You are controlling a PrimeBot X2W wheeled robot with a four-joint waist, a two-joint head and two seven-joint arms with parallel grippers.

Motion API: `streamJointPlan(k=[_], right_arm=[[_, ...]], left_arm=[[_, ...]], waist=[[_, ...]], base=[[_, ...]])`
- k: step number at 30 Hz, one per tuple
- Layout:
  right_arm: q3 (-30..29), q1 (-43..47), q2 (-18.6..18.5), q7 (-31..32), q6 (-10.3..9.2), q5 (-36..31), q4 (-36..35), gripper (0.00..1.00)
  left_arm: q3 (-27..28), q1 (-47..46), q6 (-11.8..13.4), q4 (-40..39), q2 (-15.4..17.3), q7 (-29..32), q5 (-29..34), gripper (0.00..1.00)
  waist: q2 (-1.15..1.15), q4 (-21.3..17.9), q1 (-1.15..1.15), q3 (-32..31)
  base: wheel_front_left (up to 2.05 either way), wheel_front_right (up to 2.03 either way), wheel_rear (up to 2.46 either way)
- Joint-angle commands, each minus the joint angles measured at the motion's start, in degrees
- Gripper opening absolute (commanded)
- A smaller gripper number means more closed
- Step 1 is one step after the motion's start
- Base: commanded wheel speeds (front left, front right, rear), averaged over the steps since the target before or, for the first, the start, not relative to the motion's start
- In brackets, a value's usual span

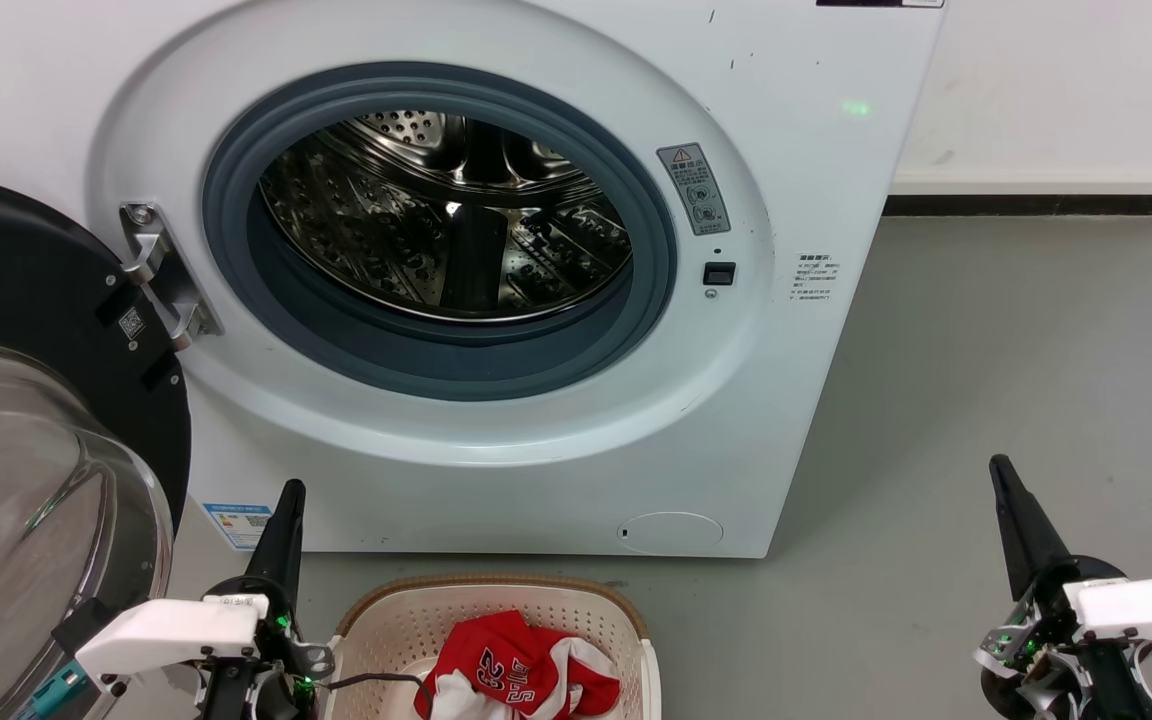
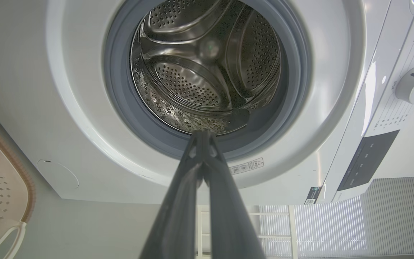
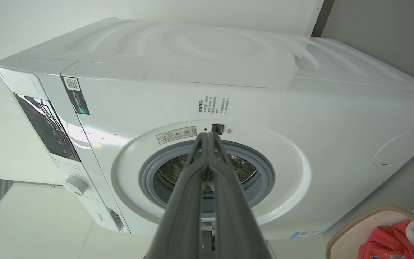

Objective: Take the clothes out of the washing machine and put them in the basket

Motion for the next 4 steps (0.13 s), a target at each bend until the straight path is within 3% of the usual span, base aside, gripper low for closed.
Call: streamJointPlan(k=[1,4], right_arm=[[-0.2,-1.1,-0.1,0.4,0.00,1.4,0.2,0.00],[-0.3,-1.0,-0.1,0.6,0.00,2.6,0.3,0.00]], left_arm=[[0.3,-0.6,-0.3,-0.3,0.0,0.3,-1.1,0.00],[0.5,-0.6,-0.5,-0.3,0.0,0.6,-2.3,0.00]], waist=[[0.00,0.0,0.00,0.0],[0.00,0.0,0.00,0.0]], base=[[0.00,0.00,0.00],[0.00,0.00,0.00]])
